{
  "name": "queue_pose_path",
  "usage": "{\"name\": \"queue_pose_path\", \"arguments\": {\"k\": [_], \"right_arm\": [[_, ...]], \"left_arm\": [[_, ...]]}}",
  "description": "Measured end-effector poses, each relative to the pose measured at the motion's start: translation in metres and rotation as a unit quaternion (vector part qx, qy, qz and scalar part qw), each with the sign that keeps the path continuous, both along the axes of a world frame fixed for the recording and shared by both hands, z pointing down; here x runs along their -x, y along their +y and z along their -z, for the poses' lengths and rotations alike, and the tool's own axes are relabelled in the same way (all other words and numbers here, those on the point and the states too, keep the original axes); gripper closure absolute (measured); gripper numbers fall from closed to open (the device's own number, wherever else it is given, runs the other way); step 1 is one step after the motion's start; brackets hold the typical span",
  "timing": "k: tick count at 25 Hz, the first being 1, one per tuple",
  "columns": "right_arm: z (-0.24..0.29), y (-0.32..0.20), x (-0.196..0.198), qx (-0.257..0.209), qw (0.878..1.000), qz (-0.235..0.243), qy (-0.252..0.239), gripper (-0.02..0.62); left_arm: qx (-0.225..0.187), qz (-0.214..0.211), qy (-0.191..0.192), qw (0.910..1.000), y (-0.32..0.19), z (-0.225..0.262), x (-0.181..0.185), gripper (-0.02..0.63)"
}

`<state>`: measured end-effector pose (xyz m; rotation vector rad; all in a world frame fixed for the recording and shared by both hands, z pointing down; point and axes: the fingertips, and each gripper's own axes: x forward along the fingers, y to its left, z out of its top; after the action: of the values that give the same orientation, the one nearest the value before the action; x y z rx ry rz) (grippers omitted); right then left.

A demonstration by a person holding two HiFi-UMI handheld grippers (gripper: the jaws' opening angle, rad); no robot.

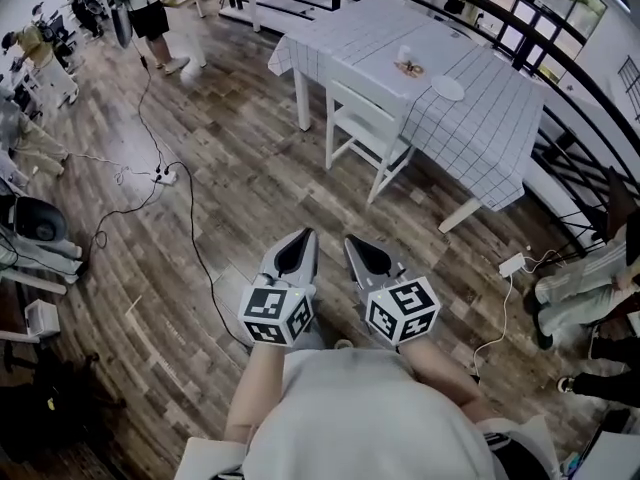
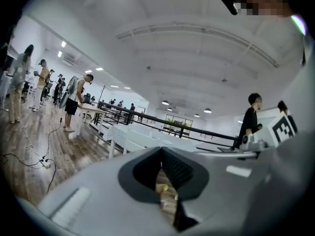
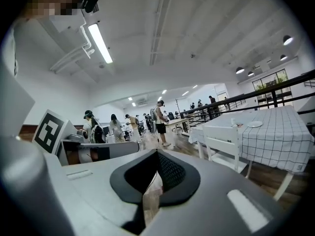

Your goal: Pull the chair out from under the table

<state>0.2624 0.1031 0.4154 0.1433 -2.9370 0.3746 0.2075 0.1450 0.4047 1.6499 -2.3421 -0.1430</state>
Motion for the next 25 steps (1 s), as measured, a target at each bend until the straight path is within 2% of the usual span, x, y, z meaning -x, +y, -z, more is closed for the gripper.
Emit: {"name": "queue_pose_path", "arguments": {"k": [8,25], "right_arm": [[0.004,-0.034,0.071,-0.007,1.0,-0.025,0.0,0.598],[0.02,-0.087,0.196,-0.014,0.996,-0.084,0.001,0.597]], "left_arm": [[0.005,-0.041,-0.015,0.999,-0.039,0.003,0.061,0.597],[0.002,-0.1,-0.002,0.9949,-0.1,0.008,0.188,0.597]]}}
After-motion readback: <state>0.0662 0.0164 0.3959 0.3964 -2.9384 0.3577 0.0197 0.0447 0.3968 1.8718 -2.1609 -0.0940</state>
